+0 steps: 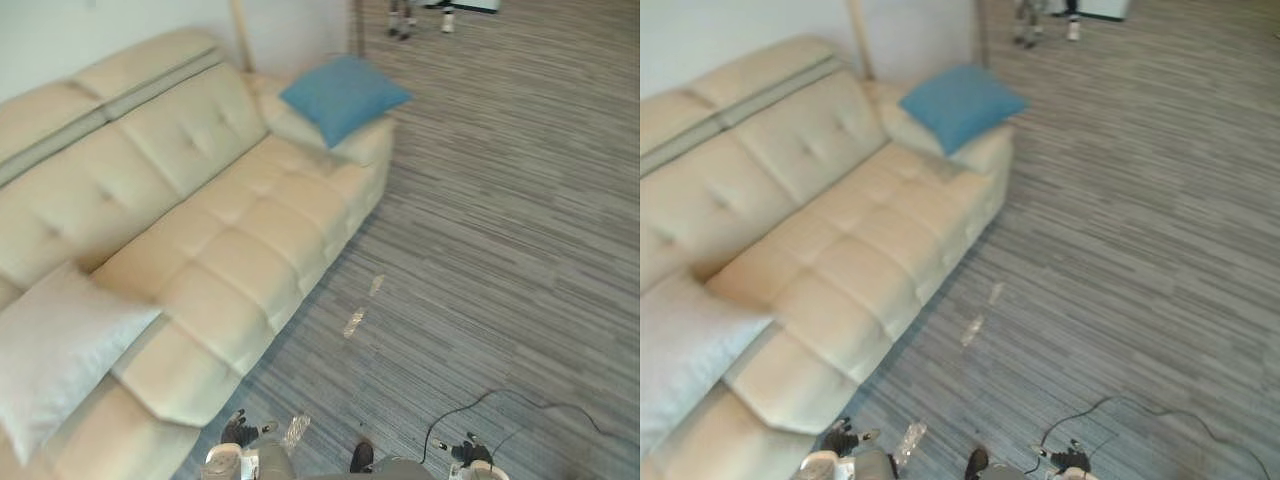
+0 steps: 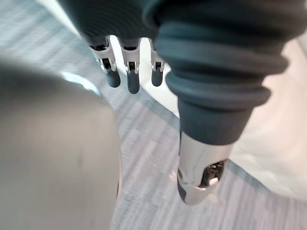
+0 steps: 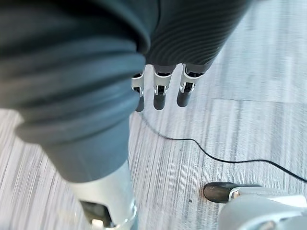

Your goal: Pick up cushions and gather them together orderly.

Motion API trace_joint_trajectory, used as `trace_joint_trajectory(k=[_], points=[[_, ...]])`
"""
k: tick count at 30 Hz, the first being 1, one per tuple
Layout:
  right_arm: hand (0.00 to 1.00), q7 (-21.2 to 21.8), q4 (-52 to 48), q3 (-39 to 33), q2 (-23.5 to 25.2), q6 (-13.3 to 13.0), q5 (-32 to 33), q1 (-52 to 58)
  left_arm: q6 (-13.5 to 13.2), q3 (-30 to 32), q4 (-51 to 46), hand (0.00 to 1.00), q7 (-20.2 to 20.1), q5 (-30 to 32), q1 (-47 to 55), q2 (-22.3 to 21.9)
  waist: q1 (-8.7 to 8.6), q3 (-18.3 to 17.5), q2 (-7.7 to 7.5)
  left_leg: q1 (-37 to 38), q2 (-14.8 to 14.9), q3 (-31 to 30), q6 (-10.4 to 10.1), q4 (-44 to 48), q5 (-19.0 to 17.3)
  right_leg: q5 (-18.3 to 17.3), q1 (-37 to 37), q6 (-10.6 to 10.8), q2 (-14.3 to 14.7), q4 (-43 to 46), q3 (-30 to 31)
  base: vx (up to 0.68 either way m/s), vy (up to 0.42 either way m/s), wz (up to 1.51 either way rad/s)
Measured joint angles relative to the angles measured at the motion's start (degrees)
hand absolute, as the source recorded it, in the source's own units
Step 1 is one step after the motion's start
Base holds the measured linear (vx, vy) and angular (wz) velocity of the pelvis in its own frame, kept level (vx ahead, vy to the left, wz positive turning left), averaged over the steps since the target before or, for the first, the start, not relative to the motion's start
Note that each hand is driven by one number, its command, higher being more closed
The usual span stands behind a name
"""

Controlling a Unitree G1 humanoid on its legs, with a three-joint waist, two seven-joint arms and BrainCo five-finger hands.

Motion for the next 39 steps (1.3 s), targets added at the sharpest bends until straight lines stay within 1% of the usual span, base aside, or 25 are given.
trace_joint_trajectory(k=[2, 4, 5, 6, 7, 9, 12, 13, 14, 16, 18, 19, 22, 23, 24, 26, 27, 28, 30, 33, 35, 36, 37, 38, 39], points=[[0.00, -0.2, -0.4, -0.5, 0.3, 0.0, 0.0, 0.4, -0.1, 0.1, -0.2, 0.00, 0.0, 0.0, 0.0, -0.7, 0.09, 0.1, 0.29, -0.7, -2.6, -2.2, -1.3, -10.0, 2.9, -0.4, 1.8, 0.6, 0.3, -1.5, 2.3, 0.30, 0.069, -0.72], [0.00, -0.3, -0.7, -0.7, 1.0, 0.0, 0.1, 0.4, -0.1, 0.1, -0.6, 0.00, 0.0, 0.0, 0.2, -1.3, 0.69, 0.1, 1.17, -0.5, -3.3, -2.9, -2.0, -20.6, 9.1, -1.8, 4.4, 2.6, 1.7, -3.6, 5.7, 0.39, 0.124, -0.81], [0.00, -0.3, -0.7, -0.8, 1.5, 0.0, 0.2, 0.3, -0.1, 0.1, -0.6, 0.00, 0.0, 0.0, 0.2, -1.3, 1.22, 0.0, 1.06, -0.2, -3.3, -3.8, -1.6, -20.7, 12.5, -2.4, 5.2, 3.4, 1.8, -3.8, 7.4, 0.44, 0.136, -0.84], [0.00, -0.3, -0.8, -1.6, 2.5, 0.0, 0.4, 0.2, -0.1, 0.1, -0.6, 0.00, -0.2, 0.1, 0.1, -0.7, 1.47, -0.6, 0.14, 0.4, -4.2, -4.0, 1.0, -19.7, 15.9, -4.2, 6.1, 4.5, 1.2, -3.2, 10.2, 0.59, 0.171, -0.88], [0.00, -0.2, -0.9, -2.3, 3.4, 0.0, 0.4, 0.1, 0.0, 0.2, -1.1, 0.00, -0.3, 0.1, 0.1, -0.2, 1.43, -0.7, -0.90, 0.0, -5.3, -2.8, 2.9, -15.7, 13.0, -6.6, 6.0, 5.6, -0.5, -1.1, 11.7, 0.53, 0.140, -0.79], [0.00, 0.0, -1.0, -2.7, 3.5, -0.1, 0.4, 0.6, 0.0, 0.1, -1.1, 0.00, -0.3, 0.1, 0.1, -0.2, 1.78, -1.6, -2.04, -0.4, -5.6, 1.3, 3.7, -10.5, 7.5, -9.5, 3.6, 8.3, -2.5, 6.2, 14.9, 0.52, 0.168, -0.81], [0.00, 0.5, -1.0, -2.8, 3.9, -0.1, 0.4, 0.7, 0.3, 0.0, -0.6, 0.00, -0.2, 0.1, 0.0, 0.1, 1.35, -1.3, -2.55, 4.2, -6.6, 5.6, 5.4, -8.5, 3.9, -11.0, -5.6, 19.9, -4.5, 31.6, 17.2, 0.49, 0.179, -0.68], [0.00, 0.6, -1.1, -2.9, 4.1, -0.1, 0.8, 1.0, 0.5, -0.5, 0.2, 0.00, -0.2, 0.0, 0.1, 0.3, 0.59, -1.2, -2.35, 7.3, -6.8, 6.3, 5.7, -8.7, 2.4, -10.4, -9.0, 21.0, -5.1, 40.3, 15.8, 0.44, 0.114, -0.48], [0.00, 0.6, -1.1, -3.3, 4.0, -0.1, 1.0, 0.7, 0.6, -1.9, 1.1, 0.00, -0.1, -0.2, 0.1, 0.8, 0.35, -0.8, -2.39, 11.4, -6.8, 7.0, 5.8, -10.4, 1.8, -11.1, -10.5, 16.9, -5.7, 43.6, 13.5, 0.42, 0.099, -0.45], [0.00, 0.6, -1.1, -3.1, 3.9, -0.2, 1.2, 0.3, 0.8, -3.5, 1.5, 0.00, -0.1, -0.5, 0.0, 1.3, 0.11, -0.7, -1.91, 17.0, -6.2, 7.6, 5.8, -15.1, 1.2, -12.5, -12.0, 12.2, -6.2, 41.1, 8.7, 0.39, 0.046, -0.38], [0.00, 0.9, -1.9, -2.6, 4.2, -0.4, 2.1, 0.1, 0.8, -4.0, 1.5, 0.00, -0.1, -0.5, -1.2, 1.5, -0.24, -0.9, -1.37, 21.7, -4.6, 7.5, 4.7, -20.5, 0.1, -12.5, -17.0, 10.4, -4.7, 31.8, 3.1, 0.49, -0.034, -0.24], [0.00, 0.9, -2.4, -2.6, 4.2, -0.4, 2.1, 0.1, 0.9, -4.6, 1.5, 0.00, 0.0, -0.4, -1.4, 1.6, -0.41, -0.8, -1.36, 22.9, -4.0, 7.5, 4.5, -22.0, 0.2, -11.1, -19.0, 9.5, -3.9, 26.9, 1.9, 0.53, -0.109, 0.00], [0.00, 0.7, -2.7, -2.6, 3.9, -0.3, 2.2, 0.6, 1.2, -5.9, 2.8, 0.00, -0.1, -0.3, -1.2, 1.9, -2.20, -0.8, -1.93, 26.4, -3.6, 5.8, 4.3, -24.2, 0.2, 3.5, -20.9, 7.3, -2.7, 12.2, 0.8, 0.44, -0.123, 0.28], [0.00, 0.5, -2.6, -3.1, 3.3, -0.3, 2.3, 1.6, 1.2, -6.2, 3.5, 0.00, -0.1, -0.2, -1.1, 0.9, -3.08, -1.0, -0.83, 27.8, -2.5, 3.4, 3.9, -24.0, 0.1, 5.5, -18.8, 4.0, -1.7, 11.6, 0.1, 0.57, -0.156, 0.17], [0.00, 0.4, -2.7, -3.8, 3.4, -0.3, 2.3, 1.0, 1.1, -5.8, 3.8, 0.00, -0.2, 0.5, -0.9, 0.5, -2.52, -0.9, -0.24, 27.1, -1.7, 2.3, 1.2, -21.8, 1.7, 4.1, -18.5, 2.5, -1.6, 12.4, 0.4, 0.55, -0.165, 0.06], [0.00, 0.5, -2.7, -5.4, 3.5, -0.3, 2.3, 0.3, 1.1, -4.2, 3.7, 0.00, -0.1, 1.0, -1.0, -0.3, -2.65, -0.7, 0.10, 25.2, -2.1, 0.6, -1.5, -15.8, 3.4, 2.1, -17.0, 1.9, -1.9, 12.9, 0.3, 0.45, -0.146, 0.06], [0.00, 0.5, -2.9, -5.9, 3.7, -0.3, 2.6, 0.7, 1.1, -2.4, 3.3, 0.00, -0.1, 1.3, -1.1, -1.1, -2.70, -0.1, 0.25, 21.2, -1.1, 0.7, -4.6, -3.3, 5.7, 0.6, -12.6, 1.7, -2.3, 11.0, 0.3, 0.56, -0.157, 0.31], [0.00, 0.3, -3.2, -4.9, 4.0, -0.2, 2.8, 1.4, 1.0, -2.0, 2.2, 0.00, -0.1, 1.3, -0.9, -1.4, -2.46, 0.1, 0.48, 16.7, 0.9, 1.5, -4.2, 9.6, 4.8, -0.3, -8.4, 1.6, -2.1, 8.8, -0.1, 0.54, -0.129, 0.37], [0.00, 0.3, -3.9, -4.8, 4.5, -0.2, 3.9, 1.3, 0.7, -2.1, 1.1, 0.00, -0.1, 1.3, -0.7, -1.5, -1.82, 0.2, 0.56, 11.3, 3.6, 5.4, -1.3, 19.6, 1.2, -1.1, -2.3, 1.5, -2.1, 5.6, -0.4, 0.38, -0.042, 0.10], [0.00, 0.4, -4.1, -4.8, 4.5, -0.4, 4.4, 0.7, 0.0, -2.2, 0.0, 0.00, -0.1, 1.3, -0.8, -1.9, -0.88, 0.1, 0.48, 6.1, 3.1, 10.4, 0.6, 11.7, -0.8, -1.7, 3.0, 2.6, -3.5, 1.2, 0.2, 0.31, 0.018, -0.11], [0.00, 0.4, -3.7, -4.8, 4.4, -0.3, 4.4, 0.5, -0.1, -2.8, 0.0, 0.00, -0.2, 1.3, -1.0, -1.9, -0.88, 0.1, 0.49, 3.3, 0.4, 10.2, 0.5, -2.5, 0.4, -3.2, 5.1, 4.1, -4.9, 0.0, 0.2, 0.30, 0.095, 0.06], [0.00, 0.3, -3.4, -4.8, 4.3, -0.4, 4.3, 1.0, -0.1, -2.9, 0.0, 0.00, -0.2, 1.3, -1.1, -1.8, -0.90, 0.1, 0.55, 2.4, -1.2, 9.6, -0.1, -12.2, 3.9, -4.3, 7.0, 5.0, -5.5, -1.1, -0.1, 0.26, 0.088, 0.11], [0.00, 0.3, -3.0, -4.8, 4.3, -0.3, 4.3, 1.1, -0.1, -3.0, 0.0, 0.00, -0.2, 1.3, -1.0, -1.8, -0.87, 0.1, 0.57, 2.3, -1.6, 9.2, -0.3, -14.7, 5.1, -4.6, 7.6, 5.3, -5.5, -1.5, -0.2, 0.44, 0.230, 0.06], [0.00, 0.0, -2.5, -4.5, 4.2, -0.1, 4.3, 1.8, -0.2, -3.4, -0.1, 0.00, -0.1, 1.2, -1.1, -1.7, -0.11, 0.1, 0.65, 1.9, -1.8, 8.6, -0.4, -20.7, 11.6, -6.6, 10.3, 6.4, -5.3, -3.0, -0.1, 0.30, 0.177, -0.09], [0.00, 0.0, -2.4, -4.3, 4.2, 0.0, 4.2, 1.8, -0.3, -3.5, -0.1, 0.00, -0.1, 1.2, -1.1, -1.5, 0.17, -0.1, 0.35, 1.9, -1.9, 8.6, 0.3, -20.1, 13.8, -7.2, 10.9, 6.9, -5.4, -3.2, 0.5, 0.59, 0.304, -0.16]])
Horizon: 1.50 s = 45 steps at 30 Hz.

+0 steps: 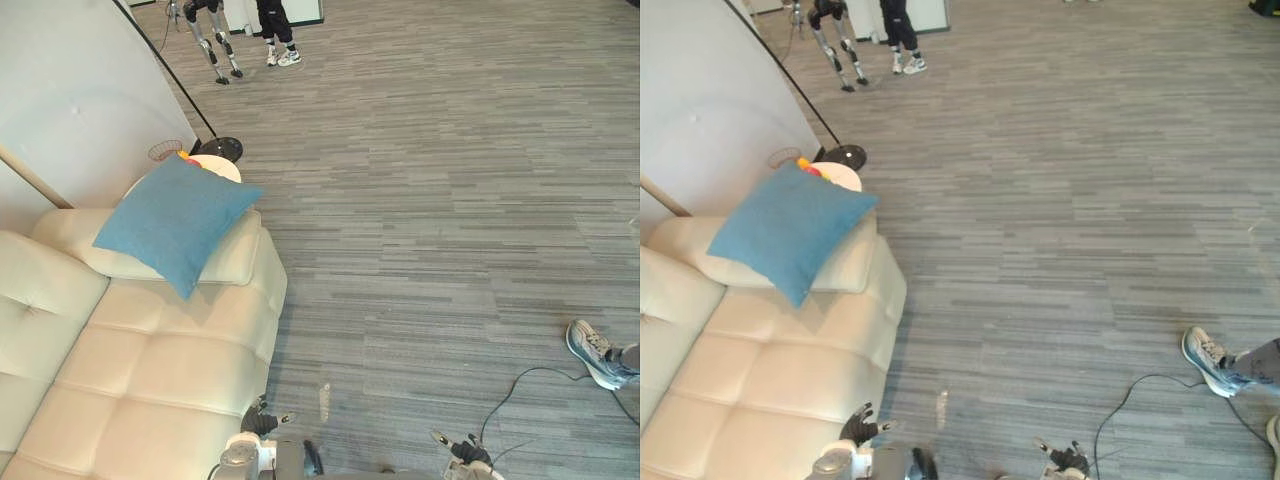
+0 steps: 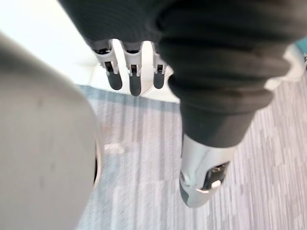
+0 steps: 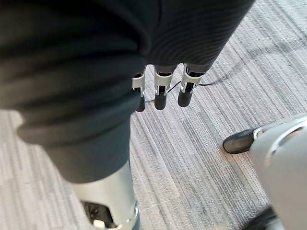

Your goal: Pick up cushions and gather them together orderly.

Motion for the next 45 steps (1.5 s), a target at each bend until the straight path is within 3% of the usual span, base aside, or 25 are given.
trace_joint_trajectory(k=[1, 3, 5, 6, 7, 8, 9, 10, 12, 14, 15, 16, 17, 20, 22, 23, 24, 27, 28, 30, 34, 38, 41, 42, 45], points=[[0.00, 0.0, 0.1, 0.6, 0.7, 0.0, 0.0, -0.6, 0.1, -0.6, 0.2, 0.00, -0.1, 0.0, -0.1, 1.3, -0.07, -1.1, -1.65, -0.8, -1.9, 0.2, 3.2, 1.9, 0.2, -1.0, 0.7, 1.4, -2.0, 0.0, 0.7, 0.43, 0.150, -0.12], [0.00, 0.5, 0.5, 0.7, 0.6, -0.1, -0.6, -0.5, 0.2, -1.1, 0.2, 0.00, -0.1, 0.0, -0.2, 1.7, -0.37, -1.8, -3.09, -1.9, -3.7, 0.2, 5.5, 7.1, -4.2, 0.0, 0.2, 2.8, -4.2, 2.5, 2.9, 0.61, 0.213, 0.06], [0.00, 0.5, 1.8, 0.5, -0.2, 0.0, -2.0, -0.3, 0.2, -1.1, 0.3, 0.00, -0.1, -0.2, -0.1, 1.9, 0.29, -2.2, -2.86, -0.9, -4.1, 0.2, 6.0, 10.9, -9.0, 0.2, -3.0, 3.4, -4.5, 14.1, 7.4, 0.59, 0.262, 0.13], [0.00, 0.6, 1.8, 0.4, -0.2, 0.0, -2.3, -0.3, 0.3, -1.1, 0.4, 0.00, -0.1, -0.5, -0.1, 1.9, 0.11, -2.1, -2.89, 0.0, -4.3, -0.1, 6.0, 10.8, -9.7, 0.8, -4.5, 5.8, -4.7, 18.7, 7.9, 0.51, 0.223, 0.18], [0.00, 0.6, 1.8, 0.3, -0.1, 0.0, -2.3, -0.3, 0.4, -1.3, 0.9, 0.00, -0.2, -0.5, -0.1, 2.0, -0.21, -2.0, -3.03, 2.3, -5.3, -1.1, 6.2, 9.8, -10.8, 3.5, -8.6, 11.6, -5.0, 29.2, 9.0, 0.40, 0.156, 0.41], [0.00, 0.7, 1.8, -0.2, 0.3, 0.0, -2.2, -0.1, 0.6, -1.6, 1.5, 0.00, -0.2, -0.5, -0.1, 2.6, -0.82, -1.7, -3.27, 6.0, -6.3, -2.8, 6.4, 8.3, -11.9, 5.3, -12.9, 14.8, -4.9, 42.0, 10.2, 0.49, 0.137, 0.55], [0.00, 0.9, 1.6, -0.5, 0.3, -0.1, -2.0, 0.2, 0.8, -1.6, 1.7, 0.00, -0.2, -0.5, 0.2, 2.8, -1.01, -1.4, -3.24, 9.4, -6.6, -3.8, 6.5, 6.9, -12.4, 4.1, -15.4, 13.0, -5.0, 48.8, 9.3, 0.49, 0.074, 0.55], [0.00, 1.1, 1.5, -0.3, -0.4, -0.1, -2.1, 0.2, 0.9, -2.1, 2.3, 0.00, -0.1, -0.5, 0.7, 3.1, -0.94, -1.1, -2.71, 14.4, -6.7, -5.2, 6.4, 4.2, -12.5, 1.5, -17.6, 9.0, -4.9, 52.4, 7.1, 0.48, 0.047, 0.39], [0.00, 1.1, 1.3, 0.1, -0.9, -0.3, -2.1, 0.3, 1.0, -3.3, 2.8, 0.00, -0.1, -0.8, 1.1, 3.4, -1.36, -1.0, -1.56, 19.9, -5.9, -7.1, 6.4, 0.8, -12.5, -1.8, -20.5, 4.0, -4.8, 48.1, 2.3, 0.47, -0.025, 0.60], [0.00, 1.2, 1.1, 0.6, -1.1, -0.4, -2.1, 0.0, 1.0, -3.3, 2.8, 0.00, 0.0, -1.1, 1.0, 3.4, -1.44, -1.1, -1.61, 22.1, -4.8, -9.6, 6.3, -0.5, -12.5, -2.7, -23.9, 3.6, -3.5, 37.9, 1.3, 0.46, -0.131, 0.82], [0.00, 1.2, 1.1, 1.2, -1.2, -0.4, -2.1, -0.2, 0.9, -3.3, 2.8, 0.00, 0.0, -1.1, 1.0, 3.2, -1.90, -1.1, -1.54, 22.7, -3.7, -11.3, 5.5, -1.0, -13.0, -1.0, -25.6, 4.6, -2.1, 27.9, 2.9, 0.39, -0.196, 1.08], [0.00, 1.3, 1.2, 1.9, -1.2, -0.4, -2.1, -0.2, 0.9, -3.7, 2.8, 0.00, 0.0, -1.1, 1.1, 3.5, -2.63, -1.2, -2.16, 22.9, -3.3, -12.8, 3.2, -0.9, -14.4, 5.9, -26.2, 4.6, -1.2, 17.2, 5.5, 0.53, -0.257, 1.23], [0.00, 1.3, 1.7, 1.7, -1.9, -0.3, -2.1, 0.0, 0.9, -3.8, 3.6, 0.00, 0.0, -1.0, 1.1, 3.0, -2.94, -1.5, -1.49, 23.8, -1.8, -14.7, 1.6, -0.9, -15.5, 9.7, -25.8, 2.6, 0.2, 17.0, 5.6, 0.45, -0.213, 0.76], [0.00, 1.3, 1.4, 1.6, -2.4, -0.6, -2.1, -0.4, 0.7, -3.0, 3.9, 0.00, 0.0, -1.0, 1.3, 2.3, -1.92, -1.9, 0.09, 22.7, -0.5, -15.0, -1.6, 2.2, -13.6, 8.1, -24.8, 0.5, 0.6, 17.3, 5.2, 0.36, -0.176, 0.15], [0.00, 1.2, 1.5, -0.3, -2.2, -0.4, -2.0, 1.0, 0.4, -0.5, 3.5, 0.00, 0.0, -0.6, 1.0, 1.1, -2.12, -1.1, -0.06, 18.5, -0.2, -14.2, -5.7, 16.9, -10.7, 6.2, -18.4, -0.3, -0.6, 15.0, 2.4, 0.35, -0.213, 0.63], [0.00, 1.0, 1.4, -0.5, -1.5, -0.2, -1.8, 1.7, 0.2, 0.9, 2.9, 0.00, 0.0, -0.6, 1.1, 0.8, -1.98, -0.9, -0.15, 14.0, 1.7, -11.8, -5.9, 27.8, -9.1, 5.3, -14.7, -1.3, -1.3, 13.2, 0.5, 0.27, -0.151, 0.65], [0.00, 1.0, 1.3, -0.5, -1.5, -0.3, -1.7, 2.0, 0.2, 1.3, 2.2, 0.00, 0.0, -0.7, 1.3, 0.7, -1.82, -0.9, -0.01, 11.2, 3.8, -8.5, -4.0, 33.4, -9.8, 4.4, -12.6, -1.6, -1.4, 12.1, -0.9, 0.27, -0.143, 0.56], [0.00, 1.0, 1.4, -0.5, -1.6, -0.2, -1.7, 1.9, 0.2, 1.1, 1.2, 0.00, 0.0, -0.7, 1.3, 0.9, -1.73, -0.8, -0.18, 5.4, 6.1, -2.4, 0.5, 32.7, -11.2, 2.7, -9.7, -0.6, -2.4, 10.9, -3.9, 0.15, -0.040, 0.50], [0.00, 0.9, 1.4, -0.5, -1.8, -0.3, -1.7, 1.9, 0.1, 0.5, 1.1, 0.00, 0.0, -0.7, 1.2, 1.0, -1.67, -0.8, -0.15, 4.4, 5.4, -0.2, 0.8, 26.0, -10.9, 2.0, -8.9, 0.3, -3.3, 10.7, -5.5, 0.16, 0.027, 0.65], [0.00, 0.9, 1.5, -0.5, -2.3, -0.2, -1.7, 2.2, 0.1, -1.2, 1.3, 0.00, 0.0, -0.7, 1.2, 1.0, -1.69, -1.0, 0.37, 4.5, 3.7, 2.7, 1.1, 13.8, -4.3, 1.0, -7.3, 1.9, -3.6, 10.3, -8.4, 0.23, 0.075, 0.85], [0.00, 1.0, 1.7, -0.5, -0.8, -0.2, -1.7, 0.8, 0.2, -3.9, 1.4, 0.00, 0.0, -0.6, 0.2, 3.1, -1.31, -1.9, -2.10, 4.6, 0.6, 9.9, 2.9, 3.7, -3.4, 3.1, -5.5, 4.3, -4.9, 4.7, -14.2, 0.26, 0.125, 0.88], [0.00, 1.0, 1.8, -0.5, -0.3, -0.3, -1.9, 0.2, 0.4, -3.9, 2.0, 0.00, -0.1, -0.7, 0.7, 3.6, -1.17, -1.8, -2.92, 7.6, -1.7, 8.2, 4.4, 2.8, -4.4, 4.3, -2.5, 5.1, -6.1, 6.5, -14.0, 0.17, 0.084, 0.43], [0.00, 1.1, 1.4, -0.7, -0.3, -0.4, -1.7, 1.1, 0.3, -4.7, 3.4, 0.00, -0.2, -0.7, 0.8, 3.6, -1.55, -2.3, -2.01, 13.9, -4.6, 3.3, 5.7, -3.3, -5.8, 5.2, -9.6, 5.6, -10.8, 31.4, -12.1, 0.17, 0.105, 0.72], [0.00, 1.3, 1.4, -0.4, -0.3, -0.3, -1.8, 1.1, 0.5, -5.6, 3.6, 0.00, -0.1, -1.1, 1.2, 4.2, -2.38, -2.1, -2.27, 15.7, -5.0, 1.7, 5.8, -3.9, -6.3, 1.9, -12.2, 6.1, -11.8, 37.2, -9.3, 0.17, 0.023, 0.79], [0.00, 1.3, 1.4, 0.1, 0.0, -0.4, -1.8, 0.7, 0.5, -5.5, 3.6, 0.00, 0.0, -1.7, 1.5, 4.6, -2.82, -2.4, -2.85, 17.6, -4.7, -2.8, 5.5, -4.9, -6.2, -2.3, -17.2, 5.5, -7.9, 34.3, -3.5, 0.17, -0.014, 0.70]])
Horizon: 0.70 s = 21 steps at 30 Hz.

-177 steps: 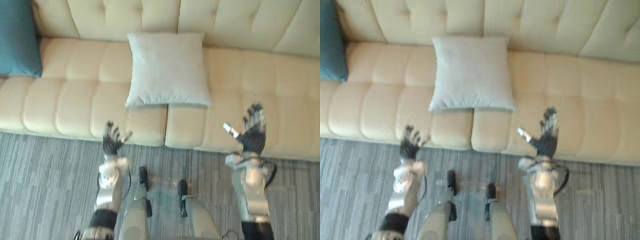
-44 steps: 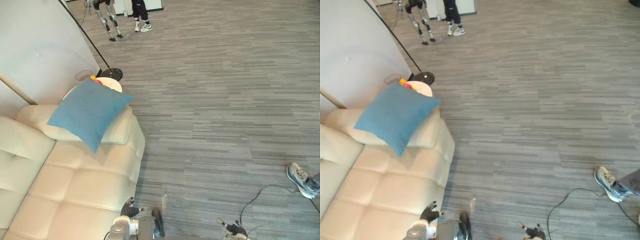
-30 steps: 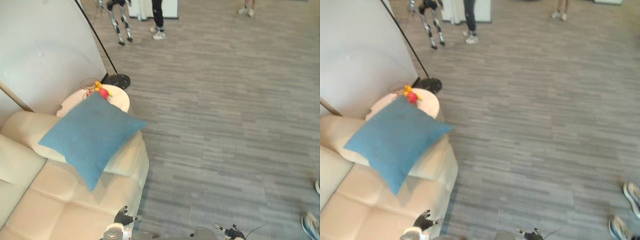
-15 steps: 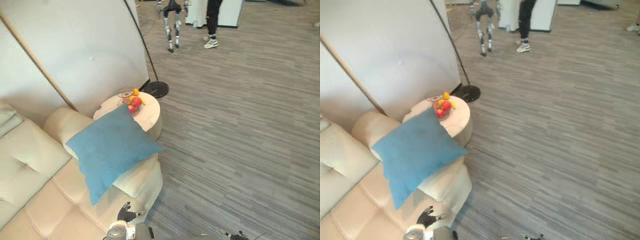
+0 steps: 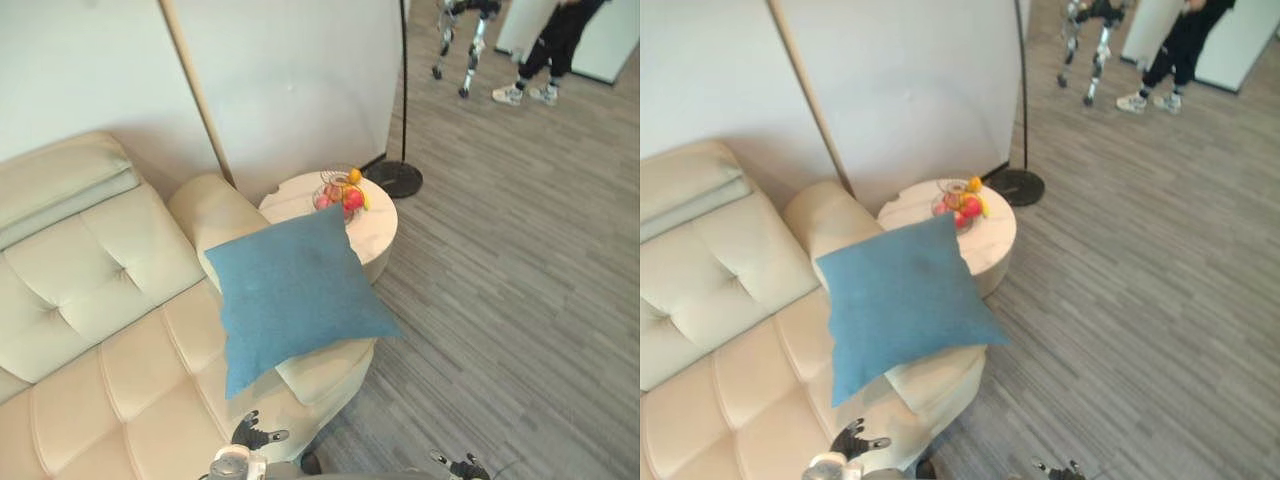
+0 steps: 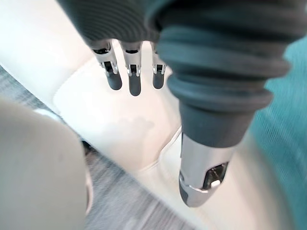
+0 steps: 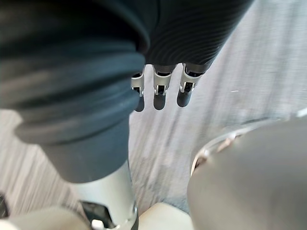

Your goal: Pick up cushions and gather them together orderly.

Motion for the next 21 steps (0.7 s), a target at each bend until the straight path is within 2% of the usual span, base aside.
trace_joint_trajectory(k=[1, 3, 4, 5, 6, 8, 10, 15, 18, 21], points=[[0.00, 0.0, 0.0, 0.0, 0.0, 0.0, 0.0, 0.0, 0.0, 0.0, 0.0, 0.00, 0.0, 0.0, -0.1, 0.0, -0.11, 0.0, 0.06, 0.0, 0.1, -0.6, 0.0, 0.1, 0.0, -0.1, -0.4, 0.1, 0.8, -1.0, 1.0, 0.21, -0.083, 0.86], [0.00, 0.1, 0.0, 0.3, -0.2, 0.0, 0.2, 0.4, 0.0, 0.1, 0.0, 0.00, 0.1, 0.0, 0.0, -0.4, -0.65, 0.1, 0.29, 0.3, 1.1, -5.3, -0.9, 0.2, 0.6, 1.0, -2.6, -0.1, 7.1, -11.4, 12.2, 0.23, -0.159, 1.13], [0.00, 0.0, 0.1, 0.3, -0.1, 0.0, 0.2, 0.6, 0.0, 0.1, 0.1, 0.00, 0.1, 0.1, 0.1, -0.2, -0.65, 0.1, -0.12, 0.3, 0.8, -6.6, -1.4, 0.2, 0.7, 3.5, -2.5, -0.4, 7.9, -15.9, 15.3, 0.19, -0.189, 1.27], [0.00, 0.0, 0.2, 0.3, 0.5, 0.0, 0.2, 1.2, -0.1, 0.3, 0.0, 0.00, 0.1, 0.1, 0.0, 0.5, -0.57, 0.0, -2.21, 0.7, -0.7, -8.4, -2.3, 0.2, 0.4, 10.5, -2.1, -1.5, 7.0, -20.5, 17.7, 0.13, -0.154, 0.96], [0.00, 0.1, 0.4, 0.3, 0.4, 0.0, 0.2, 1.2, -0.1, 0.8, 0.2, 0.00, 0.1, 0.1, -0.3, 0.7, -0.60, 0.4, -2.70, 1.2, -1.0, -9.1, -2.8, 0.2, 0.1, 9.3, -1.7, -1.5, 6.4, -20.2, 17.4, 0.16, -0.227, 0.87], [0.00, 0.1, 0.2, -0.1, -0.2, 0.1, 0.2, 1.4, -0.3, 4.1, 0.0, 0.00, 0.4, 0.1, 0.7, -1.5, 0.03, -0.1, -0.04, 1.4, 1.3, -10.6, -4.3, -0.4, 0.1, 9.2, 0.6, -2.3, 7.6, -22.5, 13.9, 0.14, -0.195, 0.56], [0.00, 0.1, 0.1, -0.3, -0.6, 0.0, 0.2, 1.2, -0.2, 4.6, 0.1, 0.00, 0.4, 0.1, 0.9, -2.2, 0.08, -0.1, 1.05, 1.4, 2.4, -12.0, -5.1, -1.2, 0.5, 9.7, 2.0, -3.1, 8.4, -24.5, 11.8, 0.09, -0.130, 0.41], [0.00, -0.1, 0.1, -0.6, -0.2, 0.0, 0.2, 1.7, -0.2, 4.5, 0.0, 0.00, 0.3, 0.1, 0.7, -1.3, 0.13, 0.2, -0.11, 1.9, 3.9, -15.2, -6.6, -2.8, 1.6, 10.2, 5.5, -3.8, 9.4, -28.0, 7.3, 0.05, -0.101, 0.41], [0.00, -0.2, -0.2, -0.6, -0.2, 0.0, 0.2, 1.7, -0.2, 4.4, 0.1, 0.00, 0.4, 0.0, 0.6, -0.9, 0.12, -0.1, -0.23, 2.1, 3.6, -15.9, -6.5, -3.7, 2.0, 10.2, 6.3, -3.8, 9.1, -28.9, 6.4, 0.02, 0.003, 0.19], [0.00, -0.6, -5.0, -0.7, -0.5, 0.0, 0.2, 2.4, -0.2, 4.5, 0.0, 0.00, 0.4, 0.0, 0.5, 0.5, 0.11, -0.5, -0.70, 2.2, 3.1, -16.0, -6.3, -4.6, 2.3, 10.1, 6.3, -3.8, 8.7, -28.9, 6.2, 0.04, 0.034, 0.06]])
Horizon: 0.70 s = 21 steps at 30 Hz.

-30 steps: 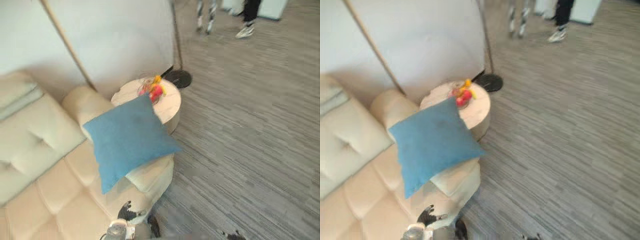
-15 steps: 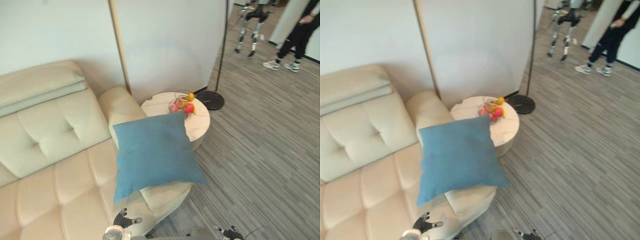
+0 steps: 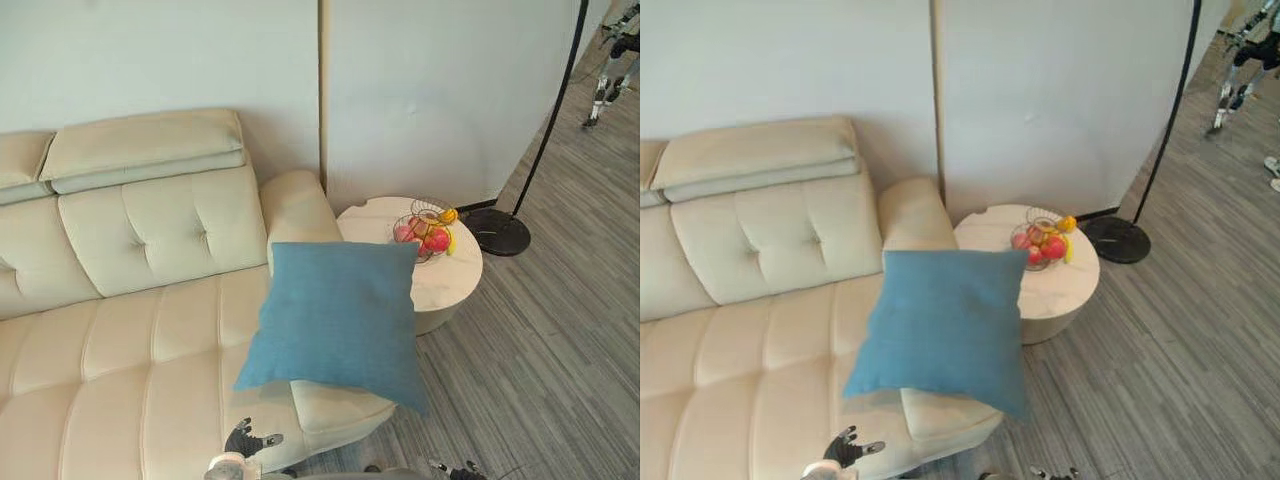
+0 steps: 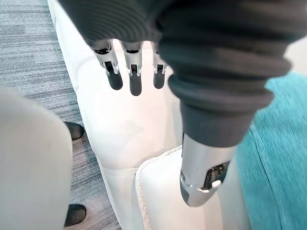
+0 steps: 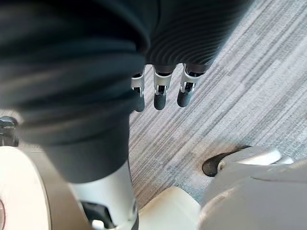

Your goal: Pick up cushions and gather them together orderly.

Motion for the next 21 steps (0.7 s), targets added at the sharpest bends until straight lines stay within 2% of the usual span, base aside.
trace_joint_trajectory(k=[3, 5, 10, 13, 17, 21], points=[[0.00, -0.3, -8.6, 0.0, -1.8, 0.0, 0.0, 1.5, 0.2, 1.7, -1.5, 0.00, 0.0, -0.5, 0.4, 3.2, -0.26, -0.2, -0.26, 0.9, -0.3, 0.1, 0.2, -1.3, 0.4, -0.2, 0.3, 0.3, -0.3, 0.0, 0.0, 0.04, 0.029, 0.01], [0.00, -0.6, -19.8, -0.1, -5.1, -0.8, -0.2, 2.9, 0.0, 5.5, -7.0, 0.00, 0.4, -1.2, 0.4, 6.4, -0.42, -0.3, -0.22, 0.9, -0.6, 0.0, 0.2, -1.4, 0.4, -0.4, 0.3, 0.5, -0.6, 0.0, 0.0, 0.03, 0.023, 0.04], [0.00, -0.6, -33.9, -0.1, -7.1, -3.0, -0.7, 2.7, -0.3, 9.6, -15.4, 0.00, 1.4, -3.5, 0.3, 9.1, -0.75, -0.5, 0.08, 0.9, -0.8, 0.2, 0.2, -1.4, 0.4, -0.4, 0.3, 0.6, -0.9, 0.0, -0.1, 0.00, 0.000, 0.00], [0.00, -0.2, -37.8, 0.2, -7.0, -3.4, -0.7, 1.5, -0.6, 10.3, -21.1, 0.00, 2.1, -5.2, 0.3, 9.1, -0.74, -0.7, 0.32, 0.9, -0.8, 0.2, 0.2, -1.4, 0.4, -0.4, 0.2, 0.6, -1.0, -0.2, -0.5, 0.01, -0.005, 0.05], [0.00, 0.9, -38.1, 2.7, -7.1, -3.8, -0.4, 0.1, -1.5, 10.1, -27.4, 0.00, 2.9, -7.9, 0.2, 9.1, -0.73, -0.8, 0.39, 0.8, -0.5, 0.2, 0.0, -1.4, 0.6, -0.4, 0.3, 0.6, -0.9, -0.2, -0.8, 0.00, -0.003, 0.01], [0.00, 2.9, -38.0, 9.0, -7.0, -3.8, 2.2, -1.4, -1.9, 5.8, -31.1, 0.00, 3.7, -9.5, -0.9, 9.0, -0.73, -0.8, 0.40, 0.5, -0.2, 0.1, -0.3, -1.5, 0.8, -0.1, 0.2, 0.3, -0.7, -0.6, -1.1, -0.01, -0.005, 0.02]])
